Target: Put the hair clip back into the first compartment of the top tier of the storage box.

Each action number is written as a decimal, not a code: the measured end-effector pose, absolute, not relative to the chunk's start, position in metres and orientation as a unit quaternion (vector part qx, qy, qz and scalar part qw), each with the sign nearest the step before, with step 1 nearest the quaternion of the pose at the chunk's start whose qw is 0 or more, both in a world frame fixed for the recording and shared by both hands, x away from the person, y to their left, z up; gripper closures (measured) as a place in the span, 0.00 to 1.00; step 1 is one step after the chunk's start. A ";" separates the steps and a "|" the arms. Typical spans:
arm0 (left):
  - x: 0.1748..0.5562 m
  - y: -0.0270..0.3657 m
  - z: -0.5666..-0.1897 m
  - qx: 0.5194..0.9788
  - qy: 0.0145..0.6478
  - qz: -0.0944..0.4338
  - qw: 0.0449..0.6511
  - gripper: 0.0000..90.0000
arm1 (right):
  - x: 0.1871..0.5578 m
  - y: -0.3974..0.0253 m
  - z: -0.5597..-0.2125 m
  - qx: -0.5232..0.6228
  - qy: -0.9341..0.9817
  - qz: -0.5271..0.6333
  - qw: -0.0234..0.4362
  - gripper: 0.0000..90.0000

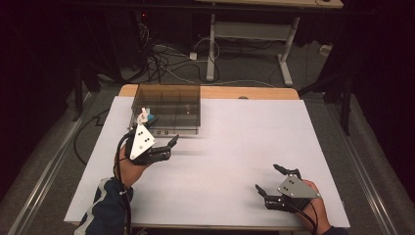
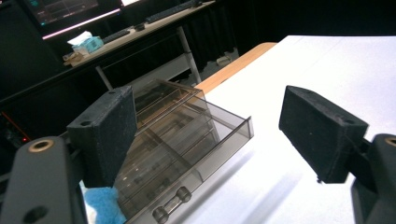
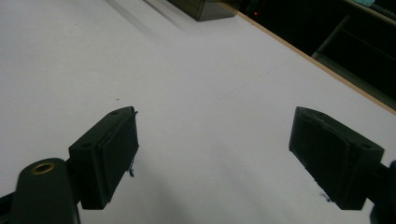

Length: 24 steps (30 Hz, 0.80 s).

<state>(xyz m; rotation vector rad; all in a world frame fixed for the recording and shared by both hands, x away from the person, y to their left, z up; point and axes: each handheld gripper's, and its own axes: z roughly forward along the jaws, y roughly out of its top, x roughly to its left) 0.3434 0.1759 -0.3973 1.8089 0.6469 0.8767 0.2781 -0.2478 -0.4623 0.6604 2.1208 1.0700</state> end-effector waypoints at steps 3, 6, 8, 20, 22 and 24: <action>0.341 0.173 -0.397 0.746 0.263 0.367 0.489 0.21 | 0.278 -0.247 -0.463 0.251 0.813 0.409 0.329 0.19; 0.337 0.171 -0.397 0.748 0.258 0.364 0.490 0.21 | 0.277 -0.247 -0.463 0.251 0.813 0.410 0.329 0.19; 0.335 0.169 -0.398 0.751 0.252 0.363 0.490 0.21 | 0.277 -0.247 -0.463 0.251 0.813 0.410 0.329 0.19; 0.321 0.159 -0.407 0.765 0.228 0.354 0.488 0.21 | 0.275 -0.244 -0.463 0.246 0.815 0.409 0.329 0.19; 0.319 0.158 -0.410 0.768 0.226 0.351 0.485 0.21 | 0.274 -0.243 -0.463 0.245 0.815 0.408 0.330 0.19; 0.317 0.157 -0.414 0.771 0.223 0.354 0.480 0.21 | 0.274 -0.243 -0.462 0.245 0.815 0.408 0.330 0.19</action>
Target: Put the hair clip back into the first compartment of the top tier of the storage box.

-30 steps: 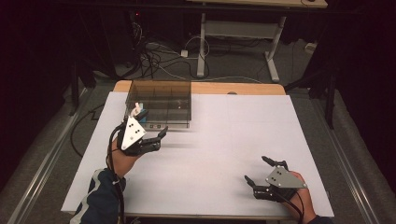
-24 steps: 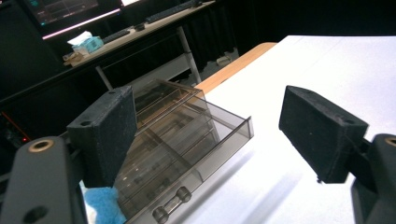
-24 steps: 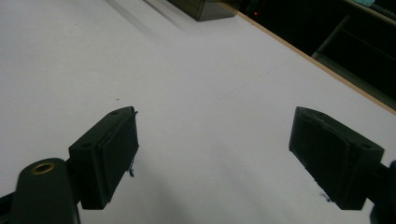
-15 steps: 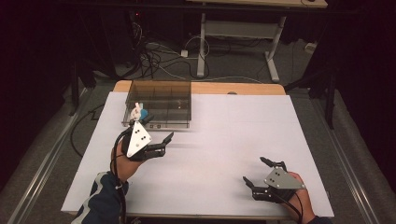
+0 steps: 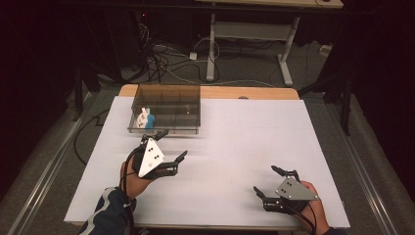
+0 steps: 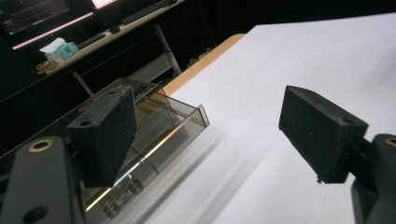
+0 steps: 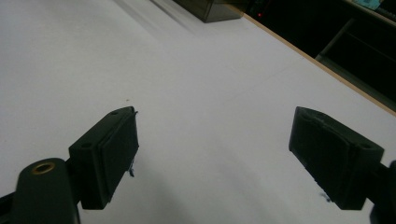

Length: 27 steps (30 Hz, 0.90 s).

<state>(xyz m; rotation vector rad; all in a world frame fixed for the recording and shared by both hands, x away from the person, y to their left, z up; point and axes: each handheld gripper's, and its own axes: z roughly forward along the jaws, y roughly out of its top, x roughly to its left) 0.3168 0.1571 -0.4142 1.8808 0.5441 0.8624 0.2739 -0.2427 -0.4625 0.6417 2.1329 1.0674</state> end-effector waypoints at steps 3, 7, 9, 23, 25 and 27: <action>0.314 0.158 -0.420 0.771 0.224 0.357 0.478 0.21 | 0.274 -0.242 -0.463 0.243 0.816 0.407 0.330 0.19; 0.310 0.160 -0.431 0.775 0.229 0.353 0.472 0.21 | 0.274 -0.240 -0.463 0.241 0.818 0.407 0.328 0.19; 0.308 0.161 -0.436 0.779 0.226 0.351 0.467 0.21 | 0.274 -0.239 -0.463 0.240 0.818 0.407 0.329 0.19; 0.300 0.168 -0.468 0.816 0.232 0.303 0.433 0.16 | 0.273 -0.239 -0.465 0.239 0.821 0.403 0.327 0.19; 0.299 0.172 -0.473 0.819 0.240 0.290 0.433 0.16 | 0.272 -0.241 -0.465 0.240 0.820 0.402 0.328 0.19; 0.296 0.175 -0.477 0.821 0.246 0.282 0.431 0.16 | 0.270 -0.242 -0.465 0.243 0.819 0.402 0.330 0.19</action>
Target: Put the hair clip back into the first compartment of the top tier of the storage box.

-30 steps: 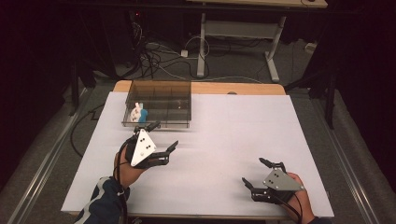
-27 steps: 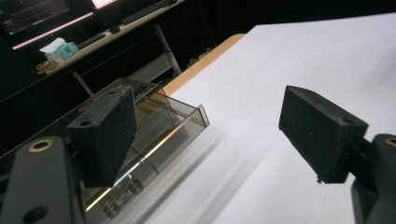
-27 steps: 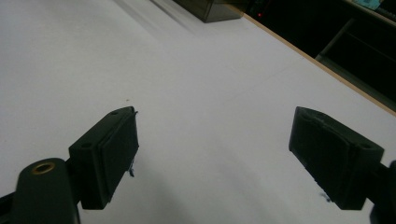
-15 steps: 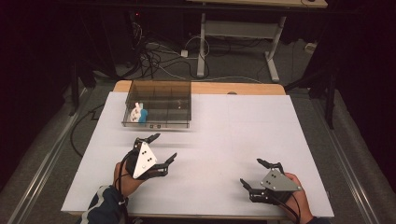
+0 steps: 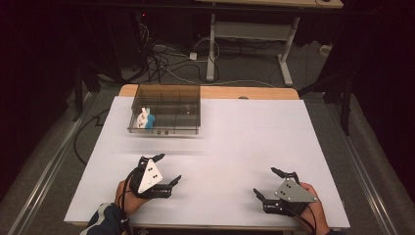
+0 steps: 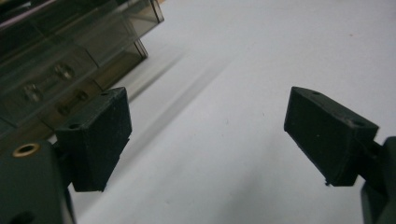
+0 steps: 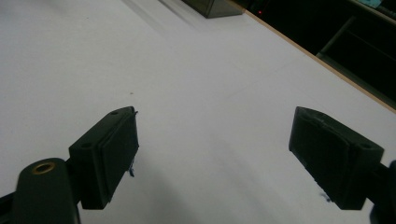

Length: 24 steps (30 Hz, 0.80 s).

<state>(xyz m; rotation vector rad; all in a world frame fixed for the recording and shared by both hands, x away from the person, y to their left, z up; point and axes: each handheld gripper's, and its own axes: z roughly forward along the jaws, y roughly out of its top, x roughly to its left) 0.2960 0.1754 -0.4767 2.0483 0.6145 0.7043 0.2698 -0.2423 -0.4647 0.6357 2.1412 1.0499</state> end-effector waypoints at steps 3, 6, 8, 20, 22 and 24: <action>0.292 0.180 -0.482 0.827 0.250 0.275 0.421 0.16 | 0.267 -0.245 -0.464 0.248 0.817 0.401 0.333 0.19; 0.288 0.183 -0.487 0.832 0.254 0.268 0.414 0.16 | 0.266 -0.247 -0.463 0.249 0.815 0.401 0.336 0.19; 0.286 0.184 -0.487 0.833 0.252 0.269 0.413 0.16 | 0.266 -0.246 -0.463 0.248 0.815 0.402 0.337 0.19; 0.286 0.183 -0.487 0.835 0.248 0.272 0.410 0.16 | 0.270 -0.244 -0.464 0.242 0.818 0.399 0.335 0.19; 0.286 0.182 -0.488 0.835 0.247 0.272 0.409 0.16 | 0.269 -0.244 -0.464 0.242 0.818 0.399 0.336 0.19; 0.286 0.181 -0.488 0.835 0.246 0.271 0.410 0.16 | 0.269 -0.244 -0.463 0.243 0.817 0.400 0.337 0.19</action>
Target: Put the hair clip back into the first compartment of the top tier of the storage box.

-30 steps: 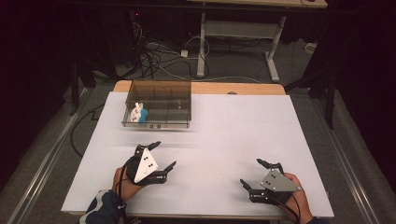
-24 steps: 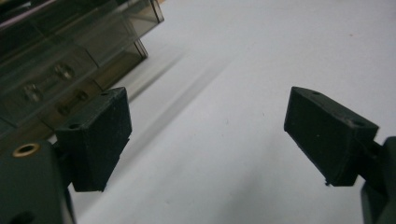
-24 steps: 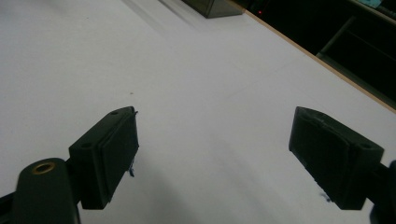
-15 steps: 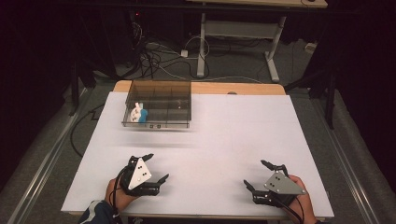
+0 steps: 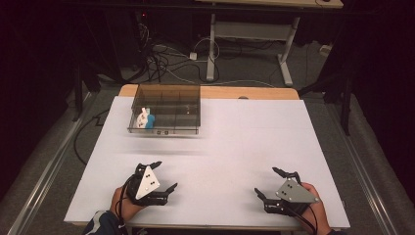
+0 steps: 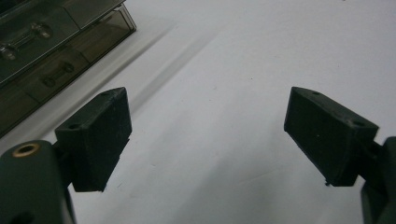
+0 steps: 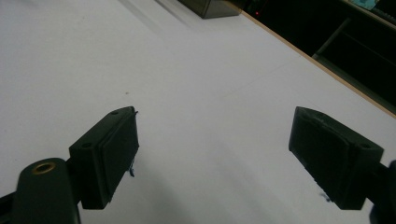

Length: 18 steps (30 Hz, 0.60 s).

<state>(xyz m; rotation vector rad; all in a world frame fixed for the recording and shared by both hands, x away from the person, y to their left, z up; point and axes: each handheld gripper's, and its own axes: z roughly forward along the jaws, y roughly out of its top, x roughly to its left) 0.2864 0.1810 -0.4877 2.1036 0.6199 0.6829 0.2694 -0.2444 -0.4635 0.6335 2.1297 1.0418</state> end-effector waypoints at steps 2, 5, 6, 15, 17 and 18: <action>0.286 0.181 -0.488 0.835 0.246 0.271 0.410 0.16 | 0.269 -0.245 -0.463 0.244 0.817 0.399 0.338 0.19; 0.286 0.181 -0.488 0.836 0.245 0.270 0.410 0.16 | 0.269 -0.245 -0.463 0.244 0.816 0.400 0.339 0.19; 0.286 0.181 -0.488 0.835 0.246 0.270 0.411 0.16 | 0.269 -0.245 -0.463 0.244 0.816 0.400 0.339 0.19; 0.288 0.181 -0.487 0.836 0.245 0.271 0.410 0.16 | 0.269 -0.246 -0.463 0.246 0.815 0.400 0.339 0.19; 0.289 0.181 -0.486 0.834 0.246 0.270 0.413 0.16 | 0.269 -0.247 -0.463 0.247 0.814 0.401 0.339 0.19; 0.289 0.181 -0.486 0.833 0.248 0.271 0.414 0.16 | 0.269 -0.247 -0.463 0.248 0.814 0.401 0.339 0.19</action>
